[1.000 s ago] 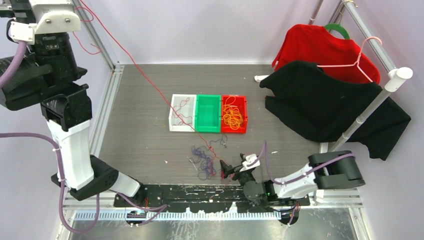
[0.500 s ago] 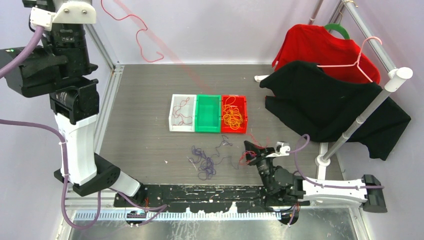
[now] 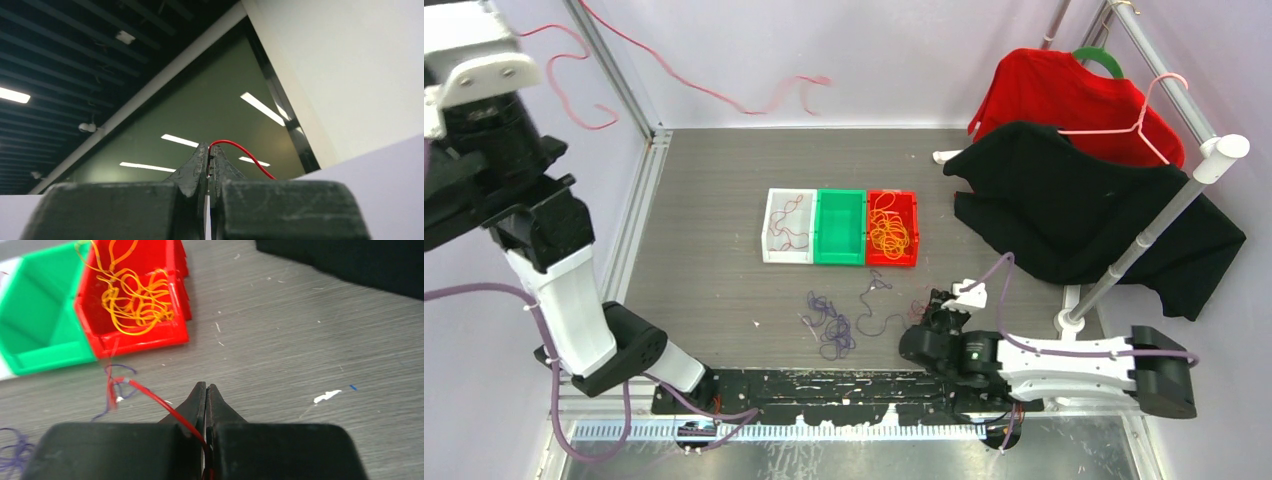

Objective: Untangle the cables

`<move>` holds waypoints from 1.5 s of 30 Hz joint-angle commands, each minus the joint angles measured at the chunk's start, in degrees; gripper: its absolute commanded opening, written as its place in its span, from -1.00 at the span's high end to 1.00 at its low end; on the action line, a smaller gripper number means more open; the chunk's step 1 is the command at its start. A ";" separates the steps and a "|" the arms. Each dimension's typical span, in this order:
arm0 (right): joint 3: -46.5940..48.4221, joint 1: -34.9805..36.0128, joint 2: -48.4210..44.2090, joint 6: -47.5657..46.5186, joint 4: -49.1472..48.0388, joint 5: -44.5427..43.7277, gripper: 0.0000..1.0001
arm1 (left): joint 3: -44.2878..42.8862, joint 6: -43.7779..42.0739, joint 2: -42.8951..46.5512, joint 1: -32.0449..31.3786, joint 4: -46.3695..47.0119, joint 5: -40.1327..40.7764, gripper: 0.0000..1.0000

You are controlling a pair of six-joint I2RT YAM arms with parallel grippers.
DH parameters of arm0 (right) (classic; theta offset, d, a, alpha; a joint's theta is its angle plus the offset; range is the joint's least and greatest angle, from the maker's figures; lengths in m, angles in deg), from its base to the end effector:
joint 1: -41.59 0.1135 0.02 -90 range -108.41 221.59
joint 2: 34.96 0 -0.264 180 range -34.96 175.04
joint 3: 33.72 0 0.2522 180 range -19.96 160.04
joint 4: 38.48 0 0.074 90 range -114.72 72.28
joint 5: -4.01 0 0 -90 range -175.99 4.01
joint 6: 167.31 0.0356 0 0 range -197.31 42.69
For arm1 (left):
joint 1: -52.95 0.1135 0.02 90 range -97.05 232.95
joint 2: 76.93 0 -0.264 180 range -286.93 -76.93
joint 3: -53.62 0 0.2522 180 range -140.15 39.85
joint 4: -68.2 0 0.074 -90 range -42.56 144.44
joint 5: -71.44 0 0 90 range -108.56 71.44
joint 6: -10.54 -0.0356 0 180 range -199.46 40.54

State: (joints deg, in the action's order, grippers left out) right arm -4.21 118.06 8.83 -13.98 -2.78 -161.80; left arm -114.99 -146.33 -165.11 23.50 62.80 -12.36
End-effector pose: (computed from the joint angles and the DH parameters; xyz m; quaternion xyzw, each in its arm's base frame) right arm 0.0633 0.1154 0.1706 0.1240 0.7606 0.0552 0.6349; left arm 0.0731 -0.0369 0.7317 0.0611 0.1267 0.3243 0.9354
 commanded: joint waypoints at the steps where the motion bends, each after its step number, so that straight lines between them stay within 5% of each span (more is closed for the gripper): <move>1: 5.63 -1.98 10.48 19.03 13.05 -1.76 0.98 | -1.48 -4.48 3.45 -0.04 4.50 -2.14 1.00; 3: 4.63 -2.03 11.59 18.30 8.38 -1.00 0.98 | 3.46 -3.96 6.19 -0.16 4.19 -1.70 1.00; 10: -3.49 -2.14 1.02 -18.11 -27.66 6.54 0.72 | 22.11 2.30 14.89 -0.17 -0.32 0.26 1.00; 17: -0.25 -2.12 -1.04 -36.13 -35.12 23.82 -0.15 | 34.19 6.01 21.50 -0.17 -2.88 0.27 1.00; 24: 3.88 -2.12 1.21 -40.64 -38.68 37.47 -0.41 | 36.76 11.78 23.89 -0.17 -10.93 -4.82 1.00; 33: 5.29 -2.12 4.94 -41.05 -39.36 38.48 -0.44 | 37.35 15.53 23.14 -0.19 -11.95 -8.34 1.00; 38: 5.59 -2.11 5.51 -41.96 -38.40 37.28 -0.42 | 37.22 8.49 20.96 -0.17 -4.57 -9.67 1.00; 45: 7.44 -2.21 6.13 -44.16 -35.46 36.87 -0.61 | 10.38 11.17 3.90 -0.17 3.44 -7.44 1.00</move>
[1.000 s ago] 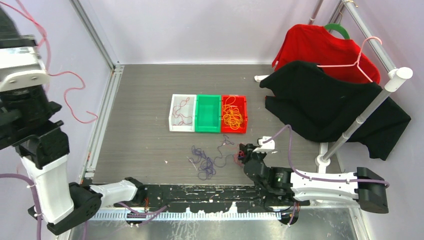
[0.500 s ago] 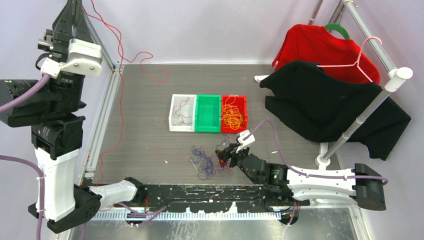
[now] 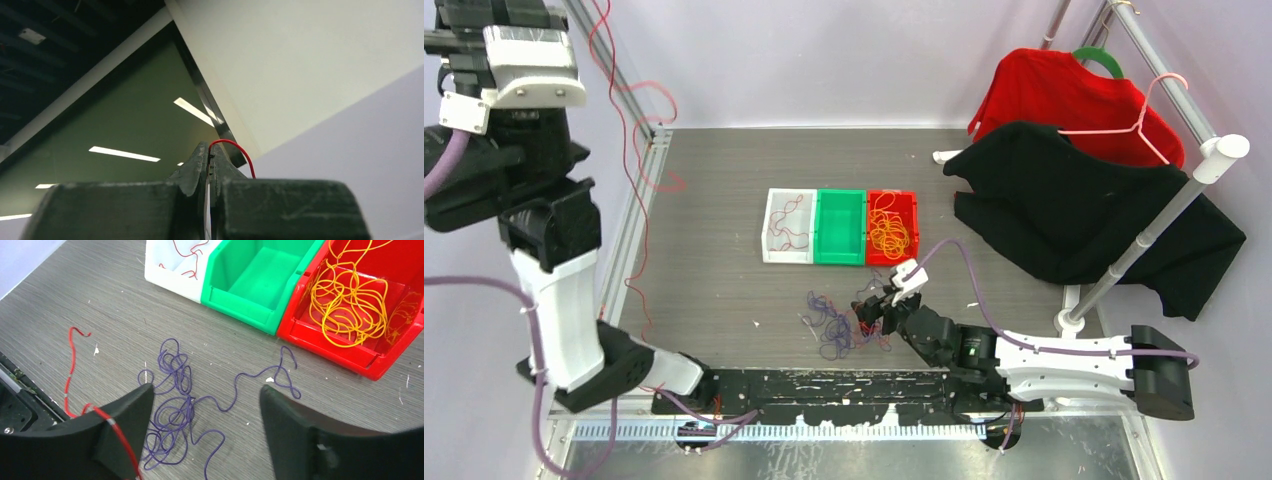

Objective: Untangle the cables

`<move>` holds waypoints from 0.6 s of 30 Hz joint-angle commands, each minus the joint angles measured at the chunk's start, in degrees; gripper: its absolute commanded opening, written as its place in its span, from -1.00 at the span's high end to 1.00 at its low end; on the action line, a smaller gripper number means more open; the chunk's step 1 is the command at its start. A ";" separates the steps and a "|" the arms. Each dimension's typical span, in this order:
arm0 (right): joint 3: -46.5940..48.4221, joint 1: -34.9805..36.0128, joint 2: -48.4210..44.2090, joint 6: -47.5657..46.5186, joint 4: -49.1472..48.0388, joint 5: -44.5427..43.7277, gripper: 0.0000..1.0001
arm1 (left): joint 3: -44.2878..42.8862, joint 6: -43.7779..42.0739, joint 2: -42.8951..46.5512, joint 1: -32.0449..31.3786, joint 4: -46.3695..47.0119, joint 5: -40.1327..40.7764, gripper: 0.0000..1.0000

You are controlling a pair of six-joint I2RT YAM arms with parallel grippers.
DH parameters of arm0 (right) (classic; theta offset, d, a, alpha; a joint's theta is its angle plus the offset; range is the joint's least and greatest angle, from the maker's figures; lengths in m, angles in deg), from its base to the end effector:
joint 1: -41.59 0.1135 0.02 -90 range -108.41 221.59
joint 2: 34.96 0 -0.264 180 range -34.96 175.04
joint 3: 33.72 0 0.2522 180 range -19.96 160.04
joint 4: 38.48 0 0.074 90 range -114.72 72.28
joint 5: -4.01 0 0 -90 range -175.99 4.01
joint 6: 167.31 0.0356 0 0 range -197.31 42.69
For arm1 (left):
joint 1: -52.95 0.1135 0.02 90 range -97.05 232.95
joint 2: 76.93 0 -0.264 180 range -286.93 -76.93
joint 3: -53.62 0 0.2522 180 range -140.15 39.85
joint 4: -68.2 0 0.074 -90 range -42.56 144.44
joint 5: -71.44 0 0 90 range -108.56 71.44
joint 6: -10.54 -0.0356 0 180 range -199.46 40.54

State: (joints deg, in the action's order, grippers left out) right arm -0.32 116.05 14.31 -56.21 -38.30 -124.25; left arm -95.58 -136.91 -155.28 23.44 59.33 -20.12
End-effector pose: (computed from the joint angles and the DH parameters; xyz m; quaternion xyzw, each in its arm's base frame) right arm 0.0717 0.1755 0.2164 -0.1628 0.7629 0.2449 0.5757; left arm 0.0873 -0.0505 0.7070 0.1762 0.1666 0.2310 0.9423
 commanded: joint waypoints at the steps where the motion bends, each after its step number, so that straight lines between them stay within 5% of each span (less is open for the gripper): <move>1: 4.21 -0.12 1.48 -2.19 0.80 0.11 -0.74 | -9.73 3.28 -6.65 -0.10 6.55 -0.94 1.00; 4: 7.43 -0.18 3.96 -4.06 1.16 2.91 -1.00 | -7.10 9.13 -5.91 -0.10 5.59 -4.97 1.00; 10: 15.70 -0.19 8.76 -7.90 -10.73 14.52 -1.00 | 3.40 21.36 0.42 -0.10 -11.29 -13.29 1.00; 18: 26.64 -0.19 23.66 -5.94 -25.11 32.45 -1.00 | 20.78 23.87 8.27 -1.58 -12.81 -12.61 1.00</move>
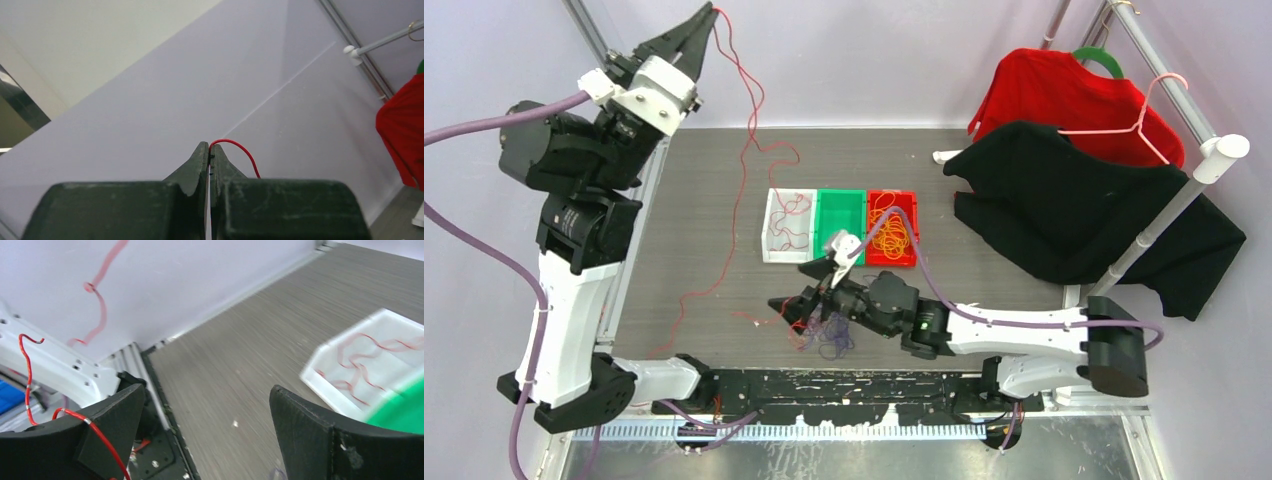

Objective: Untangle the cables

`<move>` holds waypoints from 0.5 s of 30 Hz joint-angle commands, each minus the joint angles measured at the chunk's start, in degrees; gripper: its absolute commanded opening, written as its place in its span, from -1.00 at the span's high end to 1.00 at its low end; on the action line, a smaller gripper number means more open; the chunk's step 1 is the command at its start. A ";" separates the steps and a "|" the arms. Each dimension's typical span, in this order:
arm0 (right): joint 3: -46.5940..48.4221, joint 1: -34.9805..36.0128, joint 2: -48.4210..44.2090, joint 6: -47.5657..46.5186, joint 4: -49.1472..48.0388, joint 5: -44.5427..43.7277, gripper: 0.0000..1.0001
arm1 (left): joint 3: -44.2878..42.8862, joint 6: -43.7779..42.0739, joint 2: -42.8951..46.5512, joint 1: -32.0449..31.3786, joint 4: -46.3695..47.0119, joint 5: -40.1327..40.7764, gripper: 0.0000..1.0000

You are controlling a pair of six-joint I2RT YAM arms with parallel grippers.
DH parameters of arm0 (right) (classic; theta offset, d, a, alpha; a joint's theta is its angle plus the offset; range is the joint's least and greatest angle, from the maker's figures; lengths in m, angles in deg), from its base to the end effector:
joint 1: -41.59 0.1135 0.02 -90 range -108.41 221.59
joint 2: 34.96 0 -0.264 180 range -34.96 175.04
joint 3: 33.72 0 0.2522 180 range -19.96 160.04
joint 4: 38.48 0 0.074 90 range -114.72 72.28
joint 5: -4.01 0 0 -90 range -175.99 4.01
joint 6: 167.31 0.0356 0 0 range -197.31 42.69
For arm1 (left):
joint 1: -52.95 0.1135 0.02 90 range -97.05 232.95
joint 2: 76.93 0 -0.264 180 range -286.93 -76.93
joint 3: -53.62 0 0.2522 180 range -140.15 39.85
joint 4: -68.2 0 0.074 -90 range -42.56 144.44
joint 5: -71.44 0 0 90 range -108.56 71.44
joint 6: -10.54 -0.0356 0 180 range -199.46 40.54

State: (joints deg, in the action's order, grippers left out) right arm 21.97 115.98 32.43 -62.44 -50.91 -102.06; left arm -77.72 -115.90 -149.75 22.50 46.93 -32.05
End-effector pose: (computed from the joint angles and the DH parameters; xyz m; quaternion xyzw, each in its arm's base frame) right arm 0.0831 0.2609 0.3074 -0.2590 0.6533 0.4251 0.5704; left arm 0.1339 -0.0883 0.6465 0.3309 0.3101 -0.0056 0.8912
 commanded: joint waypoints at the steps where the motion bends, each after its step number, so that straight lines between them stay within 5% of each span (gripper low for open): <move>1: 5.56 -0.12 7.35 0.78 -14.23 12.27 -1.00 | 3.25 2.71 2.88 -0.69 -0.40 -0.38 1.00; 4: 8.99 -0.13 12.10 1.90 -15.68 13.86 -1.00 | 3.77 1.58 3.18 -0.74 -0.63 -0.18 1.00; 10: 8.27 -0.12 11.11 -2.44 -1.81 1.71 -1.00 | 6.33 -1.52 4.87 -0.92 -0.75 -1.41 1.00; 15: 7.91 0.07 9.97 -8.53 23.01 -19.94 -1.00 | 8.44 -4.41 6.13 -0.92 -0.84 -3.16 1.00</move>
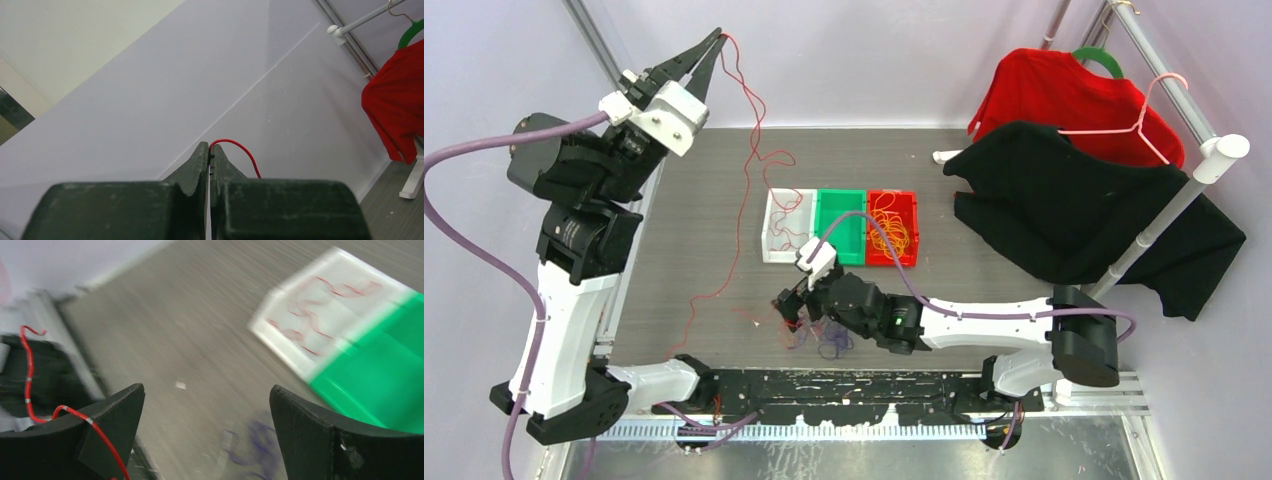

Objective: Untangle the cables

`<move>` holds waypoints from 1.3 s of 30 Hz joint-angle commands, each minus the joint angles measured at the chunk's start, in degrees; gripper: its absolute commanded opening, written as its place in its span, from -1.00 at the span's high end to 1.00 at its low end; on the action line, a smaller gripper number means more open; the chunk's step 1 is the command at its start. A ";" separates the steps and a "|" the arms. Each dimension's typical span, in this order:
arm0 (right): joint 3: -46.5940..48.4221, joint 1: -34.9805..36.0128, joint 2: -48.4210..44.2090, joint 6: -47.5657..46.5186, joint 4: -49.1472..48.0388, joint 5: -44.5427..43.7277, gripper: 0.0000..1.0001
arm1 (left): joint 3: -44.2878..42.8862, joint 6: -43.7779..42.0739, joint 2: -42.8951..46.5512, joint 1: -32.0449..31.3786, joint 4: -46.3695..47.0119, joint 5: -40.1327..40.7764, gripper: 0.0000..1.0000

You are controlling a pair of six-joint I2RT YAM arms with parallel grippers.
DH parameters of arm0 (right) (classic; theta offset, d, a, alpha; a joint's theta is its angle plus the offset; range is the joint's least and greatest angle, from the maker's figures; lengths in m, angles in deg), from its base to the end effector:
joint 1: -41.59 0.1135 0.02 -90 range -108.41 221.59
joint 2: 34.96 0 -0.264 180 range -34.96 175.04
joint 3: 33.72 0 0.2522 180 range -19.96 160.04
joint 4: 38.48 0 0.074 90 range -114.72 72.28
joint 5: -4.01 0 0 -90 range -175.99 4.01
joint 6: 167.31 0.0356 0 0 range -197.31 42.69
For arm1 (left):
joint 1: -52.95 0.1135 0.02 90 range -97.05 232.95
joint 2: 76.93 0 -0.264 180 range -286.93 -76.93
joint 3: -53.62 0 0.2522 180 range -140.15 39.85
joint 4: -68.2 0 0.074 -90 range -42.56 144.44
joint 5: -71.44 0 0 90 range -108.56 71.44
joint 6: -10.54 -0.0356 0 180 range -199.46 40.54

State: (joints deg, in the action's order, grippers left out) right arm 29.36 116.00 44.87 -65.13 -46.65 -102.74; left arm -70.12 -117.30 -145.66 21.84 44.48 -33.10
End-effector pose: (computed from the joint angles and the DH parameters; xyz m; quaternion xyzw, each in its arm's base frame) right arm 0.0964 0.3072 0.2845 -0.3062 0.6911 0.3621 0.5454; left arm 0.1337 -0.0911 0.6225 0.3662 0.3384 -0.0112 0.8667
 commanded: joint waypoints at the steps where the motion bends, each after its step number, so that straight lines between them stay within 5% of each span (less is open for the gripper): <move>1: 0.26 0.54 -2.07 -7.31 21.87 -25.82 -1.00 | 1.12 -4.08 2.10 -0.39 1.77 -2.08 1.00; 3: -0.90 2.17 -2.42 -10.38 23.75 -35.42 -1.00 | 1.81 -5.06 1.84 -0.66 3.12 0.39 1.00; 5: -2.82 3.31 -5.86 -11.02 17.74 -35.97 -1.00 | 3.09 -3.69 1.41 -0.75 1.19 3.93 1.00; 9: -11.15 2.43 -14.14 -4.89 -7.76 -9.04 -0.99 | 11.23 0.03 3.60 -0.87 0.34 5.98 1.00; 15: -7.41 2.29 -6.66 2.57 -22.81 6.26 -1.00 | 12.99 0.66 4.04 -2.45 0.93 7.87 1.00; 31: 6.95 -1.32 12.80 16.75 -31.44 8.37 -0.91 | 10.18 -0.77 4.21 -4.56 -0.02 8.81 1.00; 34: 8.29 -2.15 15.21 17.63 -31.71 8.26 -0.57 | 9.43 -0.89 4.28 -4.62 -0.36 9.00 1.00; 39: 9.54 -5.32 15.92 16.64 -29.42 7.21 0.77 | 8.76 -1.60 5.03 -4.74 -1.80 9.31 1.00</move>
State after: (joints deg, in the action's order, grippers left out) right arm 35.94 113.18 61.37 -48.80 -74.28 -94.70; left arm -58.75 -117.83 -142.75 17.34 41.73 -24.95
